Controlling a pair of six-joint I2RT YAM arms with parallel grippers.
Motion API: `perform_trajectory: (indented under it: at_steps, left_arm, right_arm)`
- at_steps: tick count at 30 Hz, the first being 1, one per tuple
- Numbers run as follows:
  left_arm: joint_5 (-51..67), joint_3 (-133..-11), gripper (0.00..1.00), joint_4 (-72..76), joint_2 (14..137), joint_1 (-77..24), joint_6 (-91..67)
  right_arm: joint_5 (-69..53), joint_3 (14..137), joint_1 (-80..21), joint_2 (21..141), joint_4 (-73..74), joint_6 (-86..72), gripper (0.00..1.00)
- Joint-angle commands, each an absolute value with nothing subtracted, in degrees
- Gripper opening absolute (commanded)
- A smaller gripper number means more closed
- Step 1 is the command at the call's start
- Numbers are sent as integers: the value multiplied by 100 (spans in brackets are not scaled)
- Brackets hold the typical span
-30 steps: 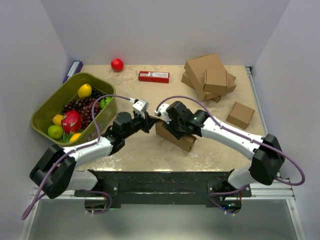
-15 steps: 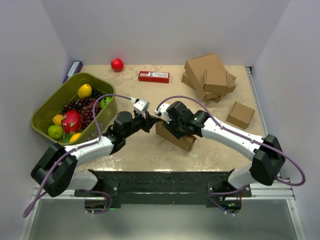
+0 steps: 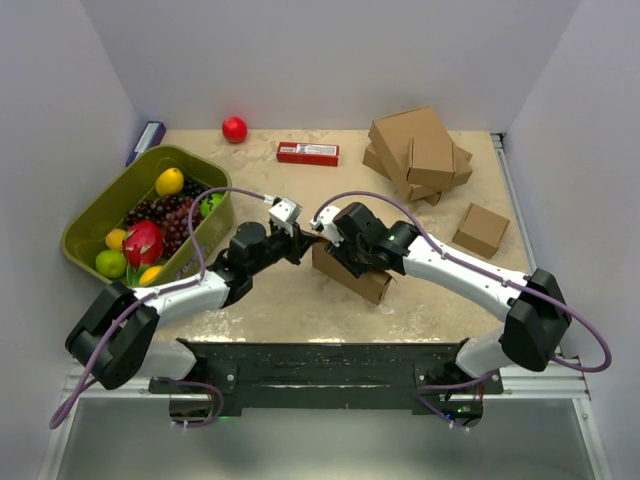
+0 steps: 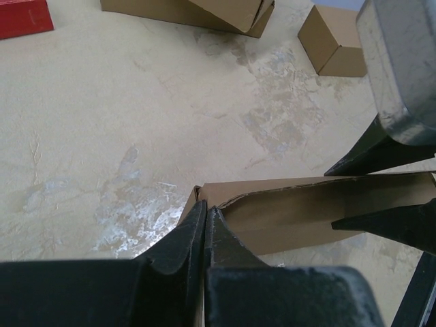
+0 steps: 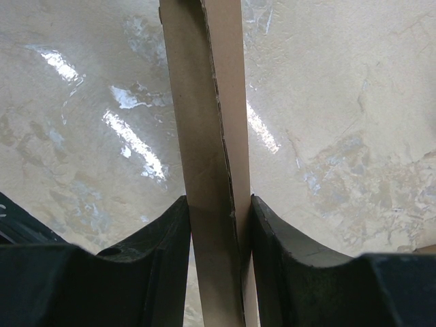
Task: Fold the paper box
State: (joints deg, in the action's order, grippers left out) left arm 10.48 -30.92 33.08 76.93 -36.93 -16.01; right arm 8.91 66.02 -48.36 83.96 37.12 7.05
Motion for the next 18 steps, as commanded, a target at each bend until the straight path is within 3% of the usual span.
perform_trajectory:
  at_steps: [1, 3, 6, 12, 18]
  left_arm:
    - [1380, -3059, 0, 2733, 7910, -3797, -1503]
    - [1362, -3041, 0, 2733, 7901, -3797, -1494]
    - [1187, -2980, 0, 2707, 7796, -3823, -1485]
    - [677, -2856, 0, 2540, 7497, -3902, -1503]
    - [405, -3067, 0, 2259, 7576, -4043, -1459]
  right_arm:
    - [1380, 6495, -4764, 8394, 3366, 598, 3]
    - [1415, 6530, -4772, 8393, 3375, 484, 6]
    - [1415, 6609, -4764, 8332, 3410, 308, 21]
    - [1494, 6776, -4764, 8113, 3507, -272, 70]
    - [1854, 6864, -4764, 7613, 3849, -913, 78]
